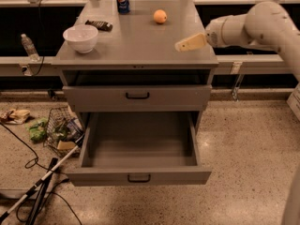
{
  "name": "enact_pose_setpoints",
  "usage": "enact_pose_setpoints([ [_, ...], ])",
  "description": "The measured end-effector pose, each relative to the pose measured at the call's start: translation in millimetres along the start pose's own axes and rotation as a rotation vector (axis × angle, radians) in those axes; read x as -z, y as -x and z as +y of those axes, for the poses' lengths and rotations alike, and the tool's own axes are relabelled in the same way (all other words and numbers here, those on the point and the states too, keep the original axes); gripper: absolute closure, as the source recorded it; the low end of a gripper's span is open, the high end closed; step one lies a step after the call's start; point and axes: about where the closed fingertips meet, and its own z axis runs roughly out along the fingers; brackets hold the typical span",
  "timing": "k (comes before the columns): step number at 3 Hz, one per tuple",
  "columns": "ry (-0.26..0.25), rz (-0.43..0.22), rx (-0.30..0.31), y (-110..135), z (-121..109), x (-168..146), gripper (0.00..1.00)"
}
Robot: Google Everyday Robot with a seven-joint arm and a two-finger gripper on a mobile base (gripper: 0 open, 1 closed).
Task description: Place orange into middle drawer
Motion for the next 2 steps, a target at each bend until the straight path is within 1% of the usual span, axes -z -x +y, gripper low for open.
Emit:
enact_pose_setpoints([
  [1,-0.089,-0.084,-0.022,17,-20,-39,0.00],
  [2,-0.147,-0.163,-0.045,31,-37,-70,0.00],
])
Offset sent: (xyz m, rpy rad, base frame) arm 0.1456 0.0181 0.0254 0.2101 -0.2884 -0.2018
